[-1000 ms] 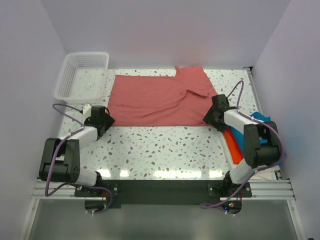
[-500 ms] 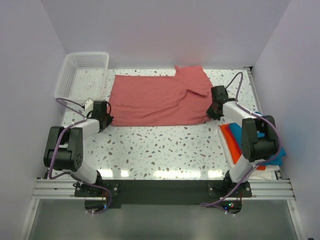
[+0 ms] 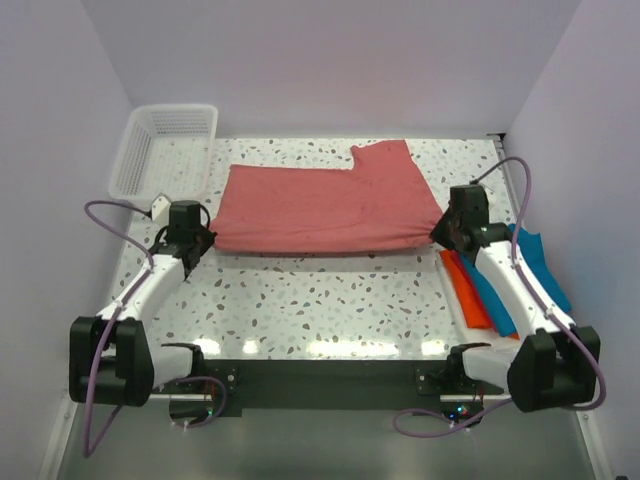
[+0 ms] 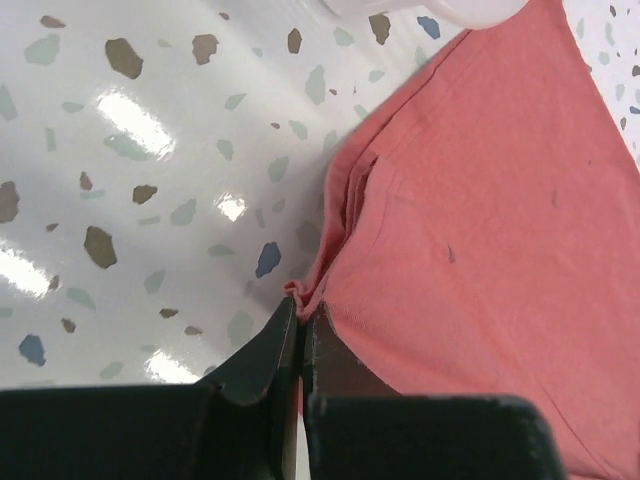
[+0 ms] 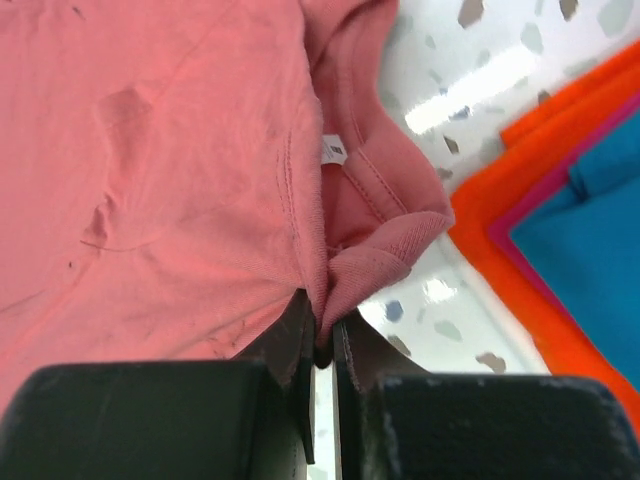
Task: Fold and stack the t-shirts
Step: Fold the tshirt
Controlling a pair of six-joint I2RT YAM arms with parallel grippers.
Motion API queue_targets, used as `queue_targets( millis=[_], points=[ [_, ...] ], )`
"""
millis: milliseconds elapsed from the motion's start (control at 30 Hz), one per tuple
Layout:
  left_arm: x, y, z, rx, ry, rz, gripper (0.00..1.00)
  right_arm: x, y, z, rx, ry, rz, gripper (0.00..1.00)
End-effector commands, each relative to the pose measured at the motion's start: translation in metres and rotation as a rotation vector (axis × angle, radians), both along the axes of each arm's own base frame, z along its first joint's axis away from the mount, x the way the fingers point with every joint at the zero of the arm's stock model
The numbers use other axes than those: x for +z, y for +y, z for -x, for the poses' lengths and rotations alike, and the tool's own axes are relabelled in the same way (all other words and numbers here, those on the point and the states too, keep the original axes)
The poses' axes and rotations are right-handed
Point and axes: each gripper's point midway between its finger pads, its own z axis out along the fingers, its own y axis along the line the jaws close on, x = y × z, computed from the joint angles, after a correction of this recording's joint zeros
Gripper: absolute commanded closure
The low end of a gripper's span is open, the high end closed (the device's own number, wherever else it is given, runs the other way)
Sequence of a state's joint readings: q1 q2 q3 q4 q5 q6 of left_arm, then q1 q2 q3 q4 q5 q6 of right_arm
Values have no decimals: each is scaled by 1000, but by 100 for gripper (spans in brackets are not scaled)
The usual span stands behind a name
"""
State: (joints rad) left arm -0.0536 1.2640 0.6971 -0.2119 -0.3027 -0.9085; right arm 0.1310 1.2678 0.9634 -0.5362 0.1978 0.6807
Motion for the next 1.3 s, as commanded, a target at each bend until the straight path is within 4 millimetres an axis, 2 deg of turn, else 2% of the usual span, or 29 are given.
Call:
queue_targets(
  millis=[0, 133, 167, 300, 333, 367, 400, 433, 500, 533, 600, 633, 667, 733, 767, 800, 833, 867, 900, 933, 967, 1000, 1033, 1067, 1100, 1133, 1167, 1233, 1267],
  points=[
    [-9, 13, 34, 67, 57, -15, 100, -11, -5, 47, 25, 68, 3, 100],
    [-16, 8, 70, 74, 43, 34, 100, -22, -3, 90, 39, 78, -35, 100],
    [-28, 7, 83, 72, 64, 42, 100, -32, -3, 107, 41, 113, -40, 100],
    [-33, 5, 111, 81, 47, 70, 100, -28, 12, 135, 86, 66, -122, 98],
    [-32, 3, 118, 74, 34, 85, 100, -20, 16, 140, 72, 37, -159, 92],
    [-30, 1, 119, 64, 19, 92, 97, -16, 22, 146, 88, 40, -193, 67],
    [-26, -1, 118, 52, 1, 98, 75, -11, 23, 146, 91, 15, -200, 51],
    [-16, -4, 116, 32, -33, 106, 63, -7, 21, 145, 85, -5, -197, 39],
    [-2, -10, 109, -4, -79, 120, 42, 6, 10, 137, 68, -40, -134, 19],
    [17, -10, 98, -26, -136, 108, 39, 10, 10, 133, 74, -45, -122, 18],
    [33, -11, 85, -48, -172, 92, 37, 22, 14, 113, 112, -63, -109, 18],
    [60, -13, 67, -89, -259, 65, 36, 36, 17, 93, 125, -129, -110, 18],
    [67, -13, 58, -95, -270, 54, 37, 30, 19, 80, 135, -95, -98, 18],
    [81, -16, 28, -144, -281, 9, 39, 31, 25, 58, 189, -79, -76, 20],
    [81, -17, 18, -155, -269, -5, 39, 49, 29, 35, 204, -145, -74, 20],
    [66, -20, 1, -195, -210, -39, 40, 34, 31, 17, 216, -95, -55, 20],
    [80, -23, -17, -207, -226, -62, 41, 54, 32, -7, 214, -159, -46, 20],
    [78, -31, -28, -229, -200, -87, 42, 36, 33, -24, 221, -103, -31, 20],
    [70, -30, -50, -235, -149, -143, 43, 38, 35, -38, 224, -107, -25, 20],
    [66, -31, -60, -241, -120, -172, 44, 55, 37, -61, 219, -155, -21, 20],
    [62, -30, -70, -227, -86, -211, 45, 55, 38, -74, 220, -157, -13, 20],
    [49, -31, -85, -232, -24, -232, 46, 34, 40, -91, 221, -106, -7, 20],
    [44, -31, -94, -232, -6, -247, 46, 50, 43, -113, 222, -156, -8, 21],
    [21, -27, -101, -221, 56, -274, 47, 48, 44, -124, 219, -154, 0, 21],
    [27, -28, -114, -215, 51, -283, 48, 22, 44, -138, 215, -97, 10, 21],
    [20, -27, -121, -217, 69, -294, 50, 36, 45, -157, 213, -136, 17, 21],
    [-2, -26, -127, -221, 124, -314, 51, 29, 44, -168, 219, -122, 34, 21],
    [0, -25, -145, -223, 140, -353, 51, 20, 45, -193, 224, -117, 57, 21],
    [-17, -21, -148, -216, 184, -378, 51, 17, 43, -201, 230, -115, 81, 21]
  ],
)
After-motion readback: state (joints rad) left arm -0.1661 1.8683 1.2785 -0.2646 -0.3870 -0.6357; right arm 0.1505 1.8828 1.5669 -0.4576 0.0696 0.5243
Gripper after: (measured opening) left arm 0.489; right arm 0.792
